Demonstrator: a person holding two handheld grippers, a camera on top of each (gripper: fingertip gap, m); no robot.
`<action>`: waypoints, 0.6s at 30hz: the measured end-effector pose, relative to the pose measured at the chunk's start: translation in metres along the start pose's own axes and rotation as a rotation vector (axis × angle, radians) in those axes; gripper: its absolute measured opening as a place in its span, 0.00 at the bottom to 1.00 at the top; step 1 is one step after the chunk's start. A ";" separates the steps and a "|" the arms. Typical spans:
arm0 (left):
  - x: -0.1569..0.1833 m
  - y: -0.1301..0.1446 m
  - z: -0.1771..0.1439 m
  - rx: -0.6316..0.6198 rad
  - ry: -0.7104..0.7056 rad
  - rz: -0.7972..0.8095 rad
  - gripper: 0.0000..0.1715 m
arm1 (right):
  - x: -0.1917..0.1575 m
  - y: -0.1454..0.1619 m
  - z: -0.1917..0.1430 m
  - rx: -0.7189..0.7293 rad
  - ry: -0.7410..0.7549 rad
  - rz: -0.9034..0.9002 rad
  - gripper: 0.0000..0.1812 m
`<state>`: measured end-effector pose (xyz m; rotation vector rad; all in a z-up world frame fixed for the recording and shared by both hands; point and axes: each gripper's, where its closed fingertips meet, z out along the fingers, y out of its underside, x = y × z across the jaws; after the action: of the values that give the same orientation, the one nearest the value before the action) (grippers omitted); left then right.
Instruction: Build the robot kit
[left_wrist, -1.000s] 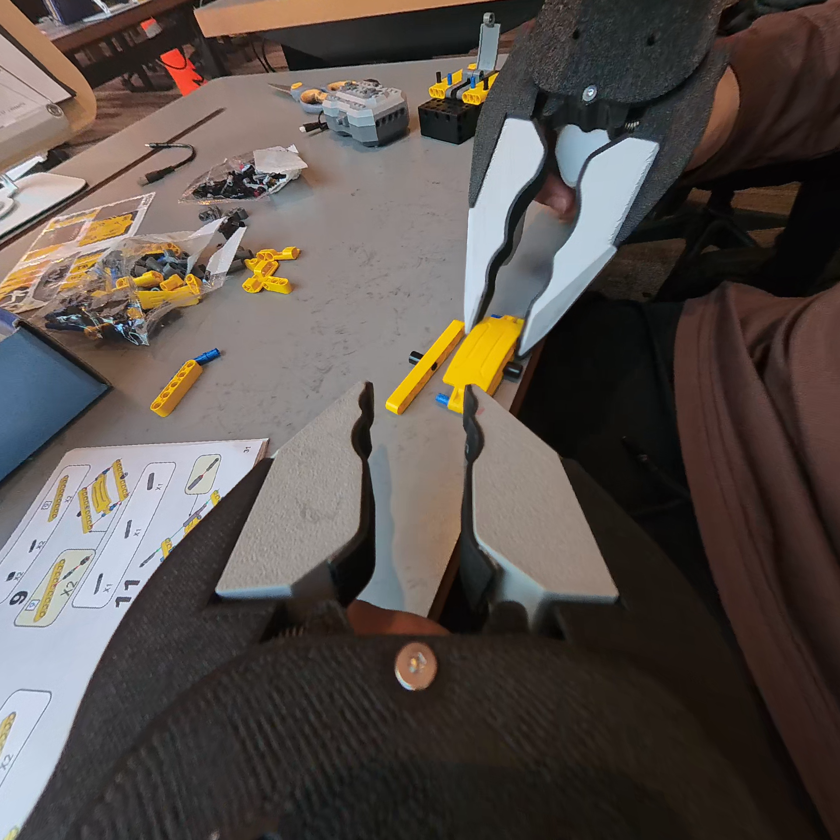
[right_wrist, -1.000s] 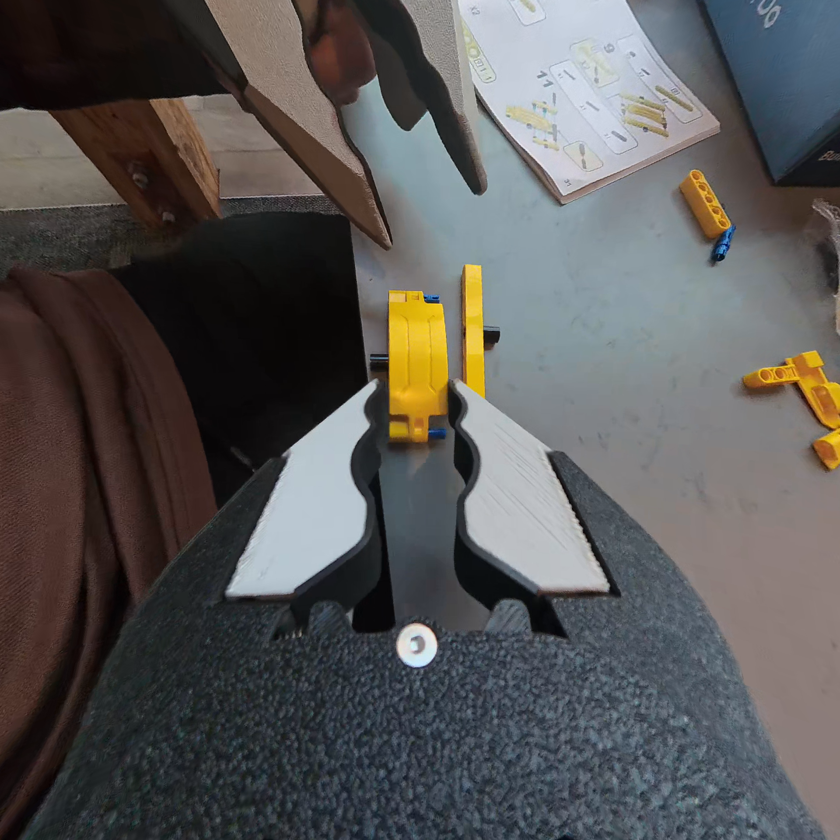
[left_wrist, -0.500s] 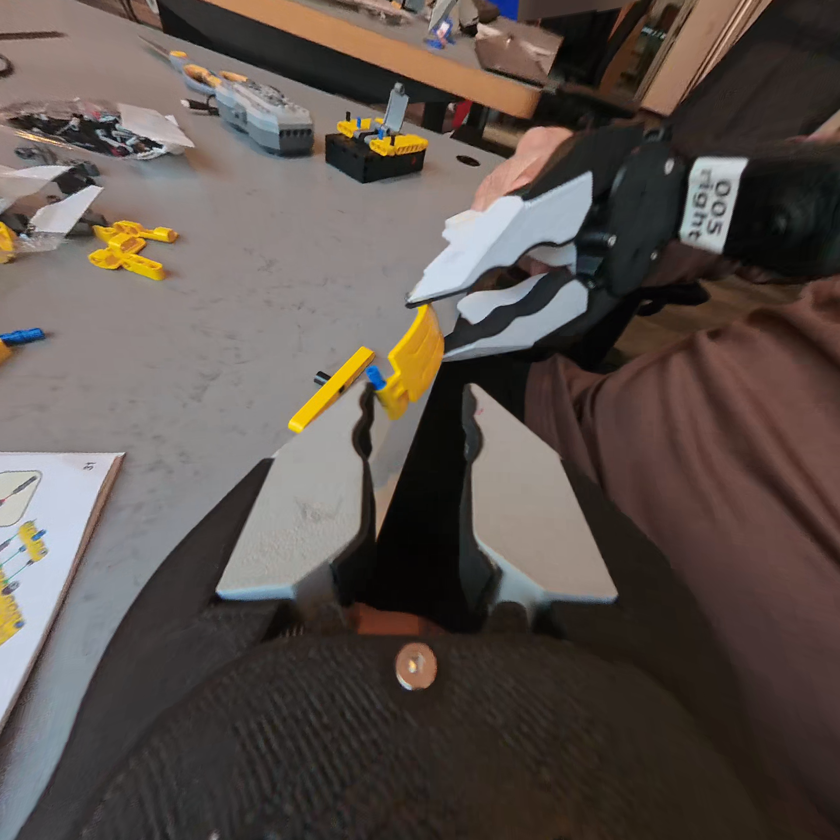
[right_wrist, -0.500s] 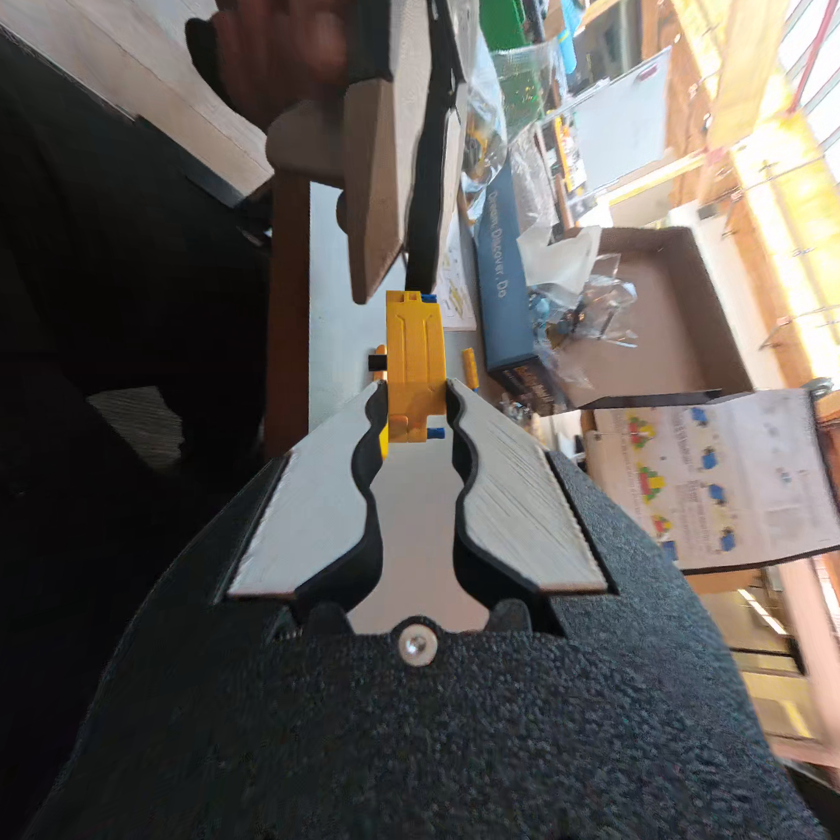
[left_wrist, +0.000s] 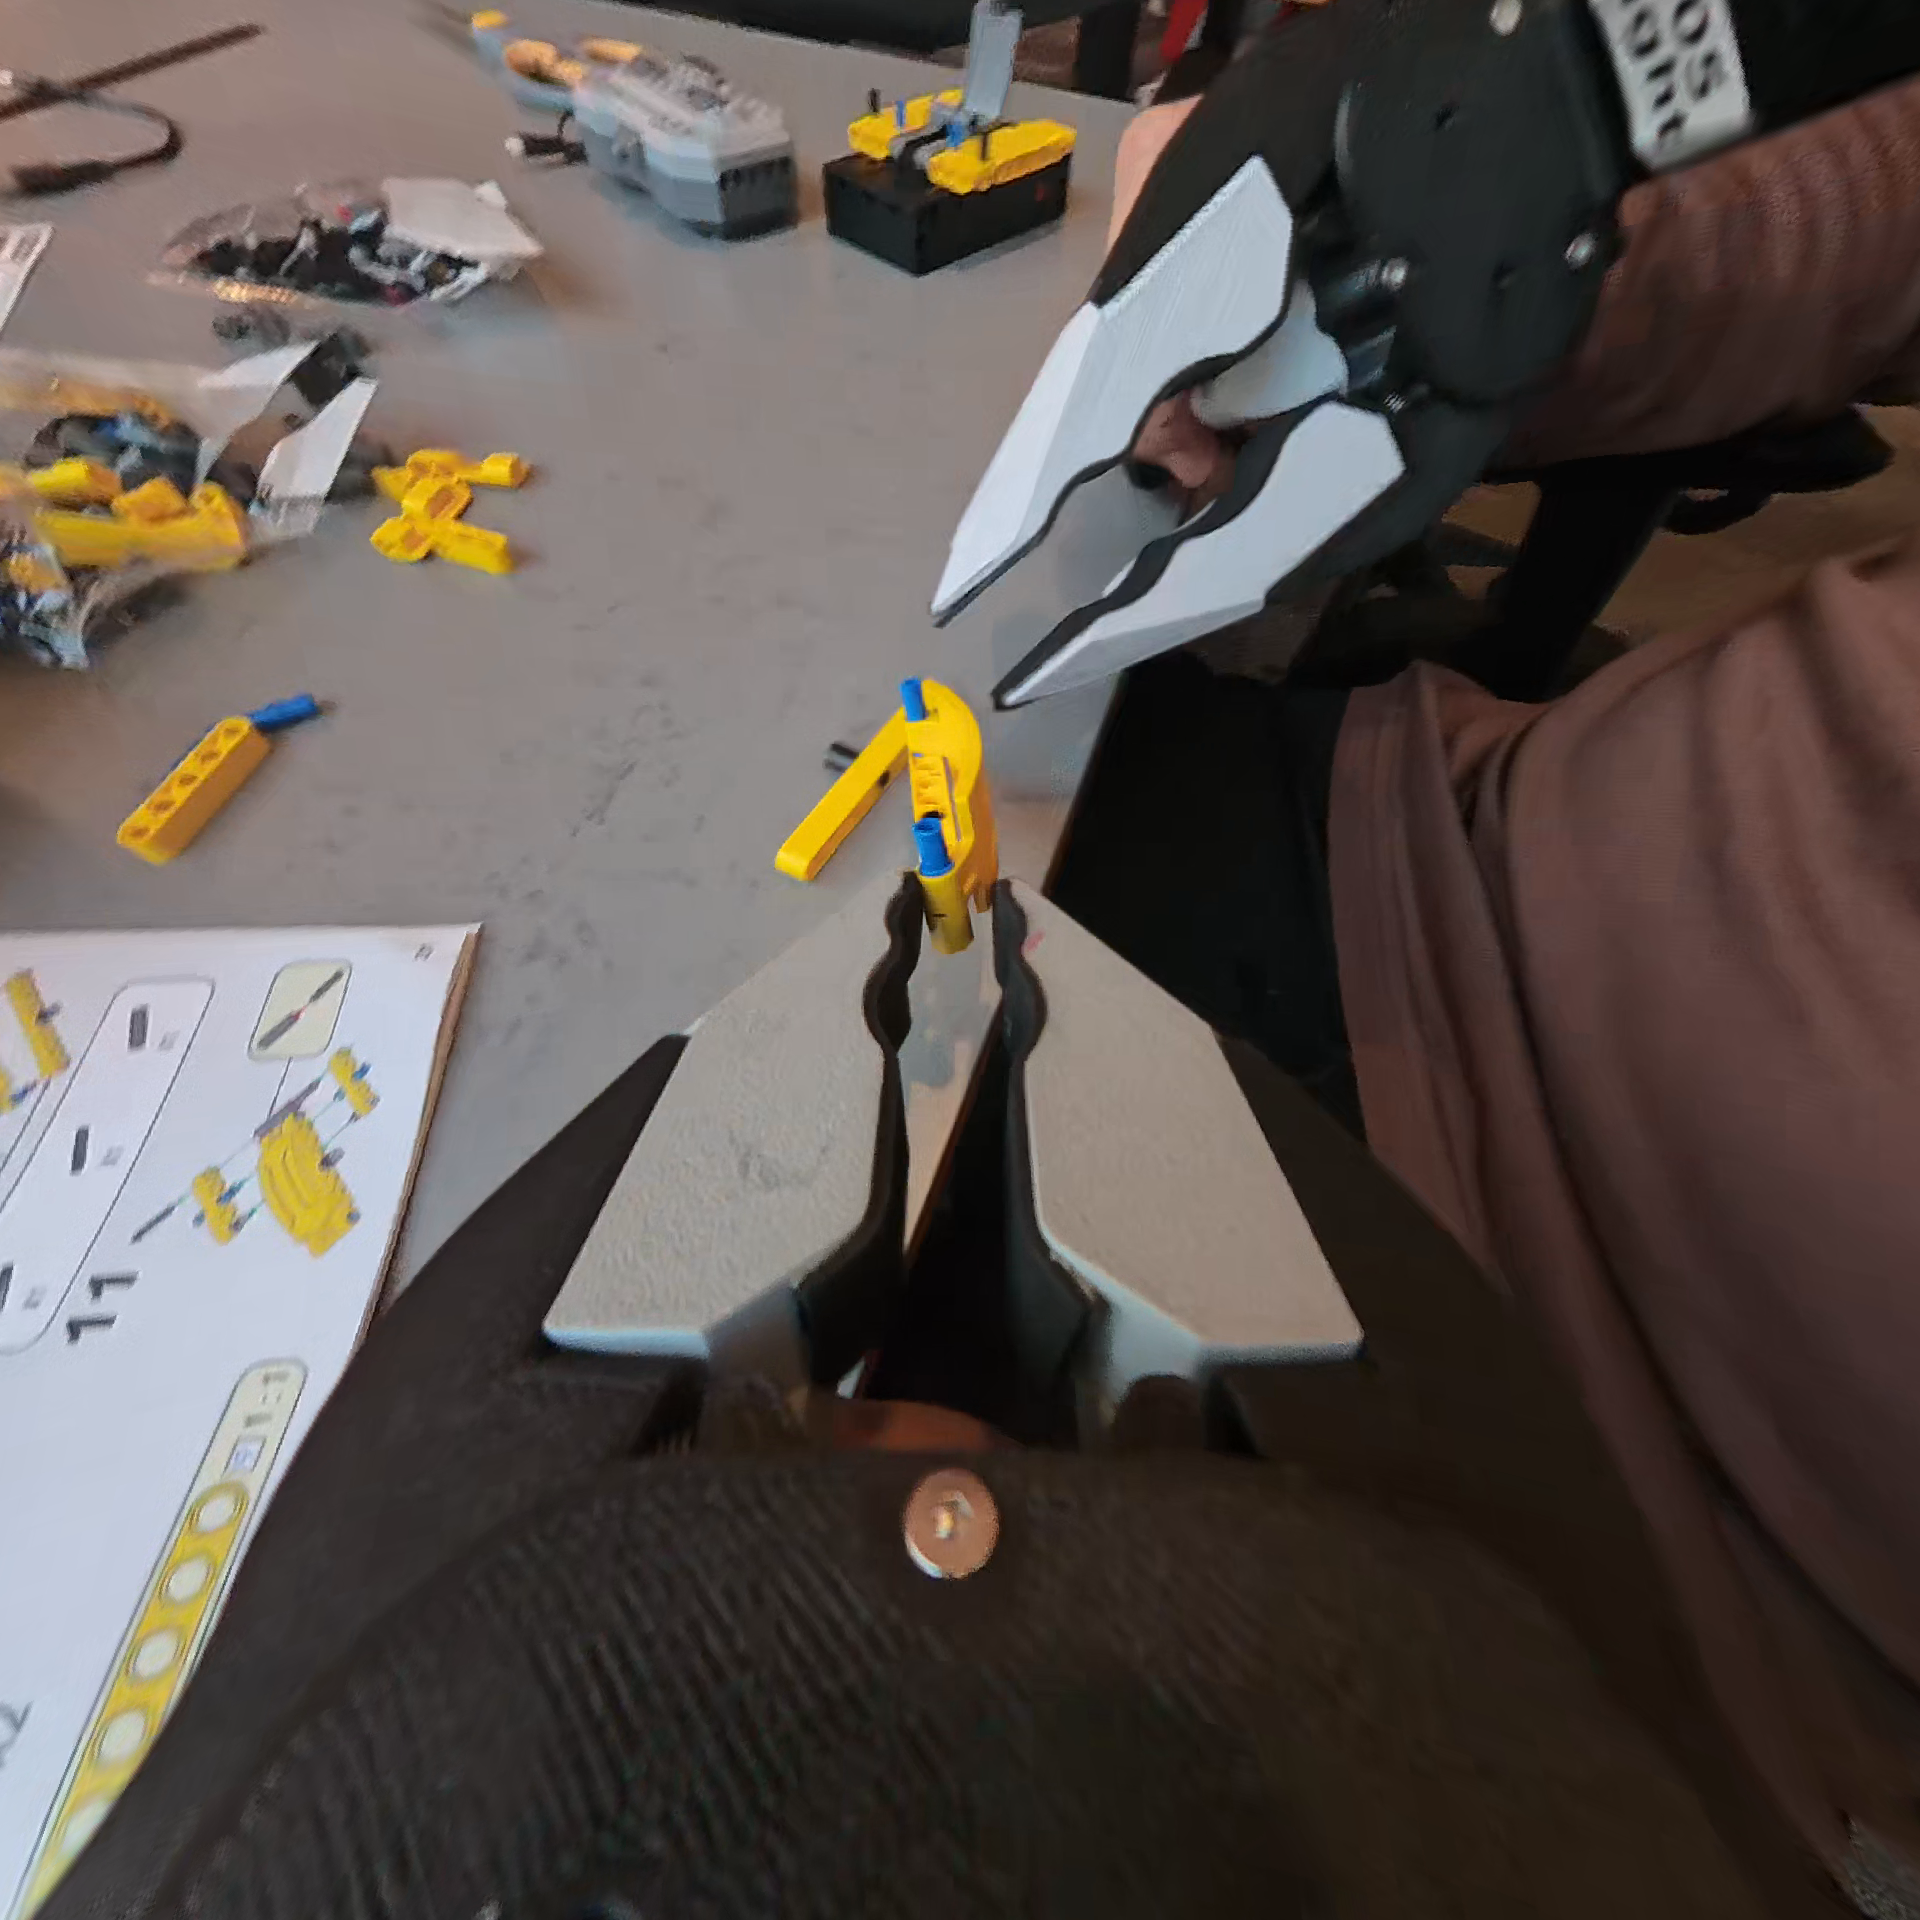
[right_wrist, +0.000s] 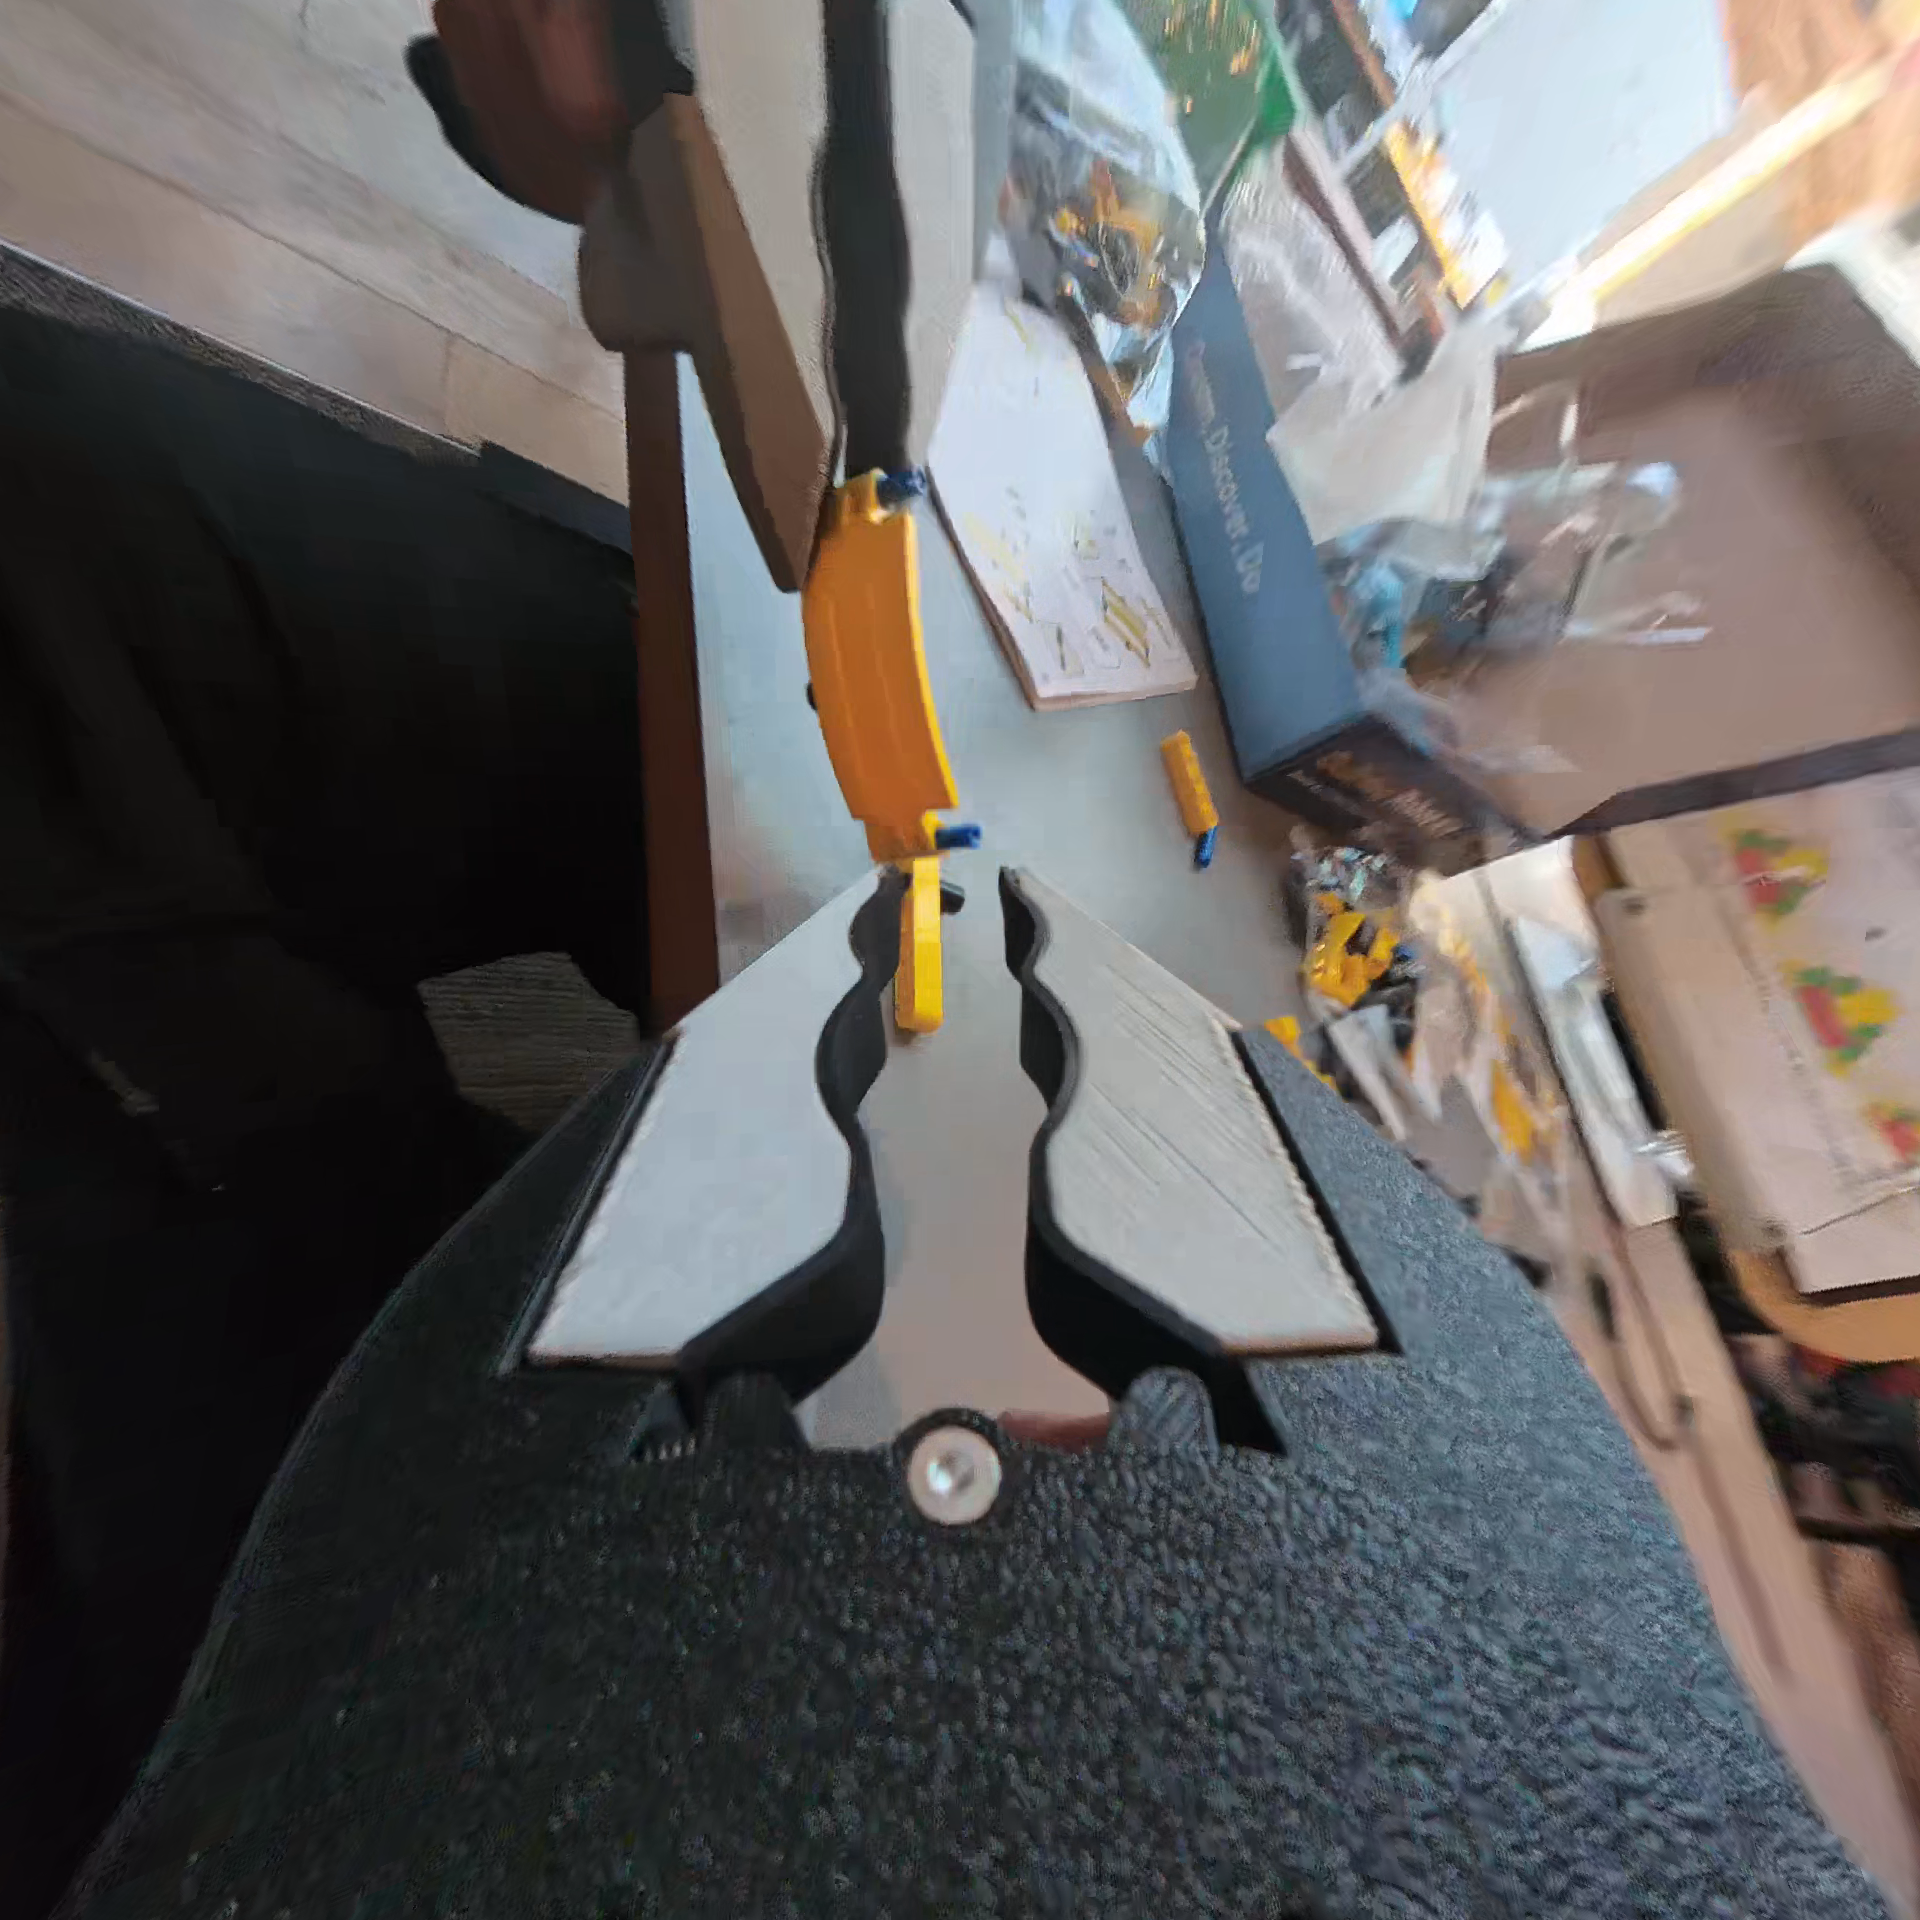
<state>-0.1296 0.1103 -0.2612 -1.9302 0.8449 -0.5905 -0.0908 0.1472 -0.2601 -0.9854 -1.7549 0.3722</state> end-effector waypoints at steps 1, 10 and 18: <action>-0.007 0.006 0.000 -0.014 -0.022 -0.023 0.06 | -0.001 0.007 0.004 -0.027 -0.048 0.067 0.10; -0.017 0.019 -0.005 -0.014 0.000 -0.147 0.06 | 0.003 0.002 0.007 0.021 -0.225 0.326 0.15; -0.022 0.025 -0.013 -0.028 -0.022 -0.137 0.06 | 0.000 0.004 0.015 -0.006 -0.257 0.323 0.15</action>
<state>-0.1609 0.1114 -0.2783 -2.0281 0.7143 -0.6400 -0.1025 0.1525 -0.2684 -1.2746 -1.8233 0.7260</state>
